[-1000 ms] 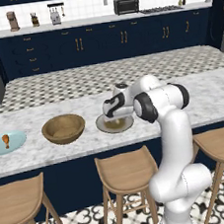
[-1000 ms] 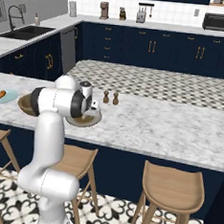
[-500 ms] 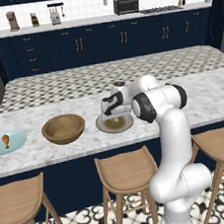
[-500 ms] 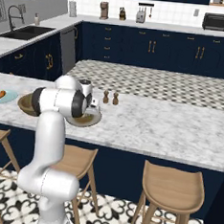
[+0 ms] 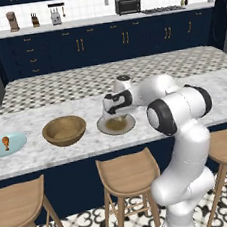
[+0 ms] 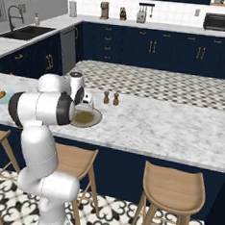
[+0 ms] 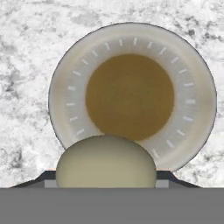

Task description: Pick the chicken drumstick and mushroom from their plates and place them in the bowl. Then put the bowl in the fridge.

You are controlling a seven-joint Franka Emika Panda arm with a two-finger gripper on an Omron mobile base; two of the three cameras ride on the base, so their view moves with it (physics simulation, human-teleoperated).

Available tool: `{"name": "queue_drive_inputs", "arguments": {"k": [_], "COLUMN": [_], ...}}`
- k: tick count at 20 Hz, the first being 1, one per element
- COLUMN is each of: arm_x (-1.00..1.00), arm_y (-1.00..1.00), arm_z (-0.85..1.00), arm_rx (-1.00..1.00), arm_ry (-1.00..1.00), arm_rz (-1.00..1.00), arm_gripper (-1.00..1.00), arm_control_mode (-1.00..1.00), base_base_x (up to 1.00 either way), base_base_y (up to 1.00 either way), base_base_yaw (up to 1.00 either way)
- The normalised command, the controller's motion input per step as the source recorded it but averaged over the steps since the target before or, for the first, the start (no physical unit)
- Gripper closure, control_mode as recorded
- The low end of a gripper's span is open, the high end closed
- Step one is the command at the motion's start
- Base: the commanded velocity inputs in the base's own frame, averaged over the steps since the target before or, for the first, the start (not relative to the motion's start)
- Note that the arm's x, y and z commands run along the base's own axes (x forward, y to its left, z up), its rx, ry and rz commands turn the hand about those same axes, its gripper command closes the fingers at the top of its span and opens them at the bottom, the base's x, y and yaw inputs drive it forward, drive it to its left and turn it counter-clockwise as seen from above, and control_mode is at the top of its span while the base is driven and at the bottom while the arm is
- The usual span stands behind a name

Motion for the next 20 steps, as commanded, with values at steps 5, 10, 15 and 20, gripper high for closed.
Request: {"name": "queue_drive_inputs", "arguments": {"k": [5,10,15,20], "arm_x": [-0.53,-0.08,0.05,0.37], "arm_y": [0.82,0.97,0.95,0.98], "arm_z": [0.88,0.54,0.22,-0.08], "arm_rx": [0.0,0.05,0.08,0.0], "arm_ry": [-0.26,-0.14,0.03,0.07], "arm_rz": [0.0,0.02,0.01,0.0], "arm_gripper": [1.0,1.0,1.0,1.0], "arm_control_mode": [-1.0,-1.0,-1.0,-1.0], "base_base_x": [0.0,0.0,0.0,0.0], "base_base_y": [0.0,0.0,0.0,0.0], "base_base_yaw": [0.0,0.0,0.0,0.0]}}
